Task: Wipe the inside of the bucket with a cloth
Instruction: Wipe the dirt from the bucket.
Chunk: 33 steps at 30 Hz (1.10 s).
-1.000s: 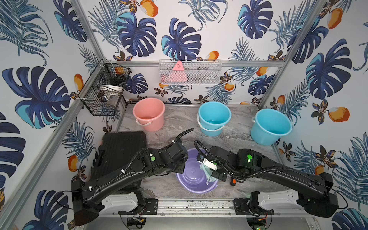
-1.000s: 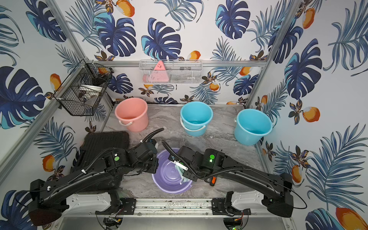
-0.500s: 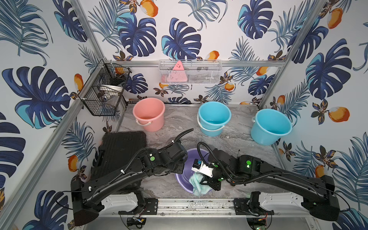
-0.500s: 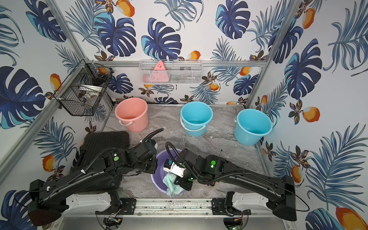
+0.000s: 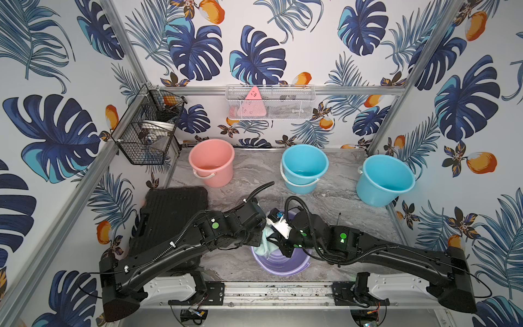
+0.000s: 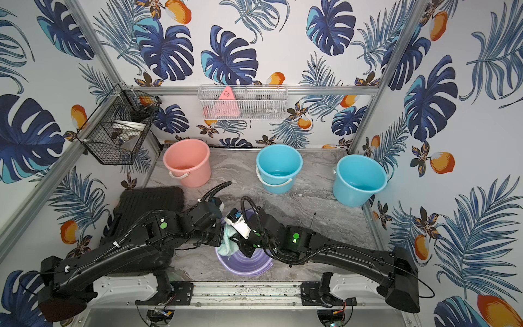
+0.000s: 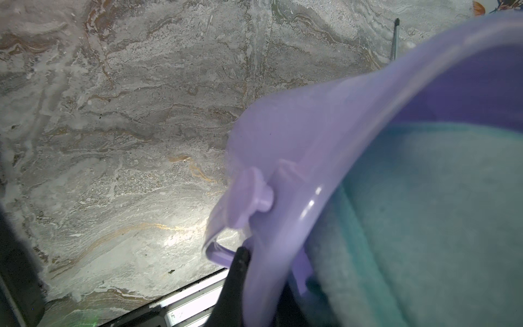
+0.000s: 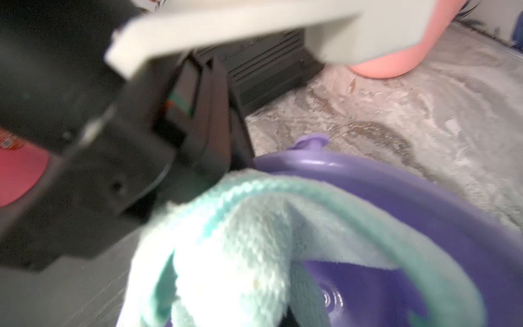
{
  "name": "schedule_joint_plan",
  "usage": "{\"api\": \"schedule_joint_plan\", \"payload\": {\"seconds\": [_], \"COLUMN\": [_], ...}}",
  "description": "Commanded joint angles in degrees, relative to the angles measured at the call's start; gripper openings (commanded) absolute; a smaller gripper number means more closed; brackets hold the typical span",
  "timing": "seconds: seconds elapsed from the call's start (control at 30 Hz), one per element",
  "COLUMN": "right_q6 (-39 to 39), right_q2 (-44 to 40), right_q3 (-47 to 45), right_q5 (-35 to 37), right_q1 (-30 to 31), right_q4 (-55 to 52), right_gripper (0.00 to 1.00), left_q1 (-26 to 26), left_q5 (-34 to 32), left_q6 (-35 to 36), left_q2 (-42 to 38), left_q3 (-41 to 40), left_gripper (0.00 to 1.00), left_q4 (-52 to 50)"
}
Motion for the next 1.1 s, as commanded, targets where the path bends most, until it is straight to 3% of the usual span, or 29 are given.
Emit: {"api": "schedule_joint_plan", "payload": {"seconds": [0.0,0.23,0.43,0.57,0.8,0.93,1.07], "right_q6": [-1.65,-6.31,-9.82,-10.84,-9.34,-8.31,-8.85], "right_q2": [-0.59,-0.73,-1.11,-2.18,-2.08,-1.83,-2.62], "right_q3": [-0.25,2.77,7.09,9.03,14.37,15.93,15.79], "right_q5": [11.36,25.42,33.63,35.51,29.53,20.26,7.16], "right_q1": [0.09,0.08,0.08,0.08,0.13,0.13,0.13], "right_q4": [6.32,-0.50,-15.27,-26.72,-47.35,-54.37,-54.42], "right_gripper": [0.00,0.00,0.00,0.00,0.00,0.00,0.00], "left_q1": [0.10,0.10,0.10,0.10,0.10,0.09,0.10], "left_q5": [0.33,-0.18,-1.09,-2.49,-4.57,-5.12,-5.22], "left_q6": [-0.81,-0.82,-0.87,-1.13,-1.21,-1.17,-1.26], "left_q2": [0.27,-0.31,-0.80,-1.58,-1.93,-1.61,-1.53], "left_q3": [0.74,0.74,0.96,0.97,1.54,1.84,2.13], "left_gripper": [0.00,0.00,0.00,0.00,0.00,0.00,0.00], "left_q4": [2.81,2.05,1.08,0.17,-0.92,-0.96,-0.77]}}
